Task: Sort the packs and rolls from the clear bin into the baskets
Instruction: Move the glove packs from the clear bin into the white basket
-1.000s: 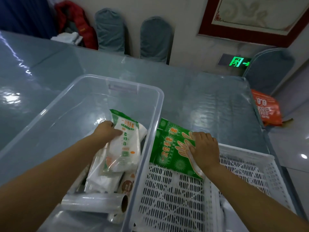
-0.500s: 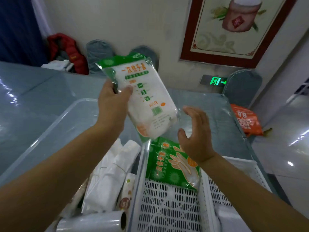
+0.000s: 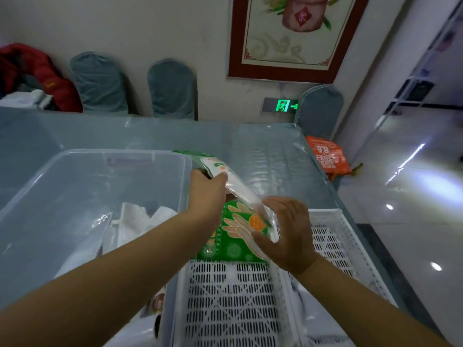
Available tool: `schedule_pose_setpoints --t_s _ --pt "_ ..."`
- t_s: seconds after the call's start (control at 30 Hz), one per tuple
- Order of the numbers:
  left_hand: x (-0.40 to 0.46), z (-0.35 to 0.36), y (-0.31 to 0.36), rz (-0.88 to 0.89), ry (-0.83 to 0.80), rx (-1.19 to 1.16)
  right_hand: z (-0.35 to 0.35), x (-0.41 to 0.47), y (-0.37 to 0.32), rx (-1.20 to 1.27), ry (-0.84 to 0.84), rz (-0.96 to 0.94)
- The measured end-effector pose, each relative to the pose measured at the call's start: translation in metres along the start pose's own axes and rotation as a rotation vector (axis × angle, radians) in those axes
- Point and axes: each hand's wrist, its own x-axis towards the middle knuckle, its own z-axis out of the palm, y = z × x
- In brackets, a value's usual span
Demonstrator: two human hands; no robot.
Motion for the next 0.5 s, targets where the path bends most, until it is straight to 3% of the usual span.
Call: schedule_pose_setpoints --t_s 0.13,0.27,0.33,0.5 --pt "-0.007 0.013 -0.013 -0.138 -0.106 -0.089 0.003 -0.004 0.007 -0.193 -0.011 0.159" --pt "-0.01 0.002 -0.014 -0.189 -0.254 0.06 -0.007 -0.011 0.024 -0.012 -0.121 0.517" --pt "-0.008 -0.011 -0.01 -0.034 -0.298 0.276 -0.01 -0.016 0.036 0.084 -0.244 0.627" --pt "-0.006 -0.049 0.001 0.724 -0.317 1.189 -0.001 -0.033 0.049 0.31 -0.557 0.745"
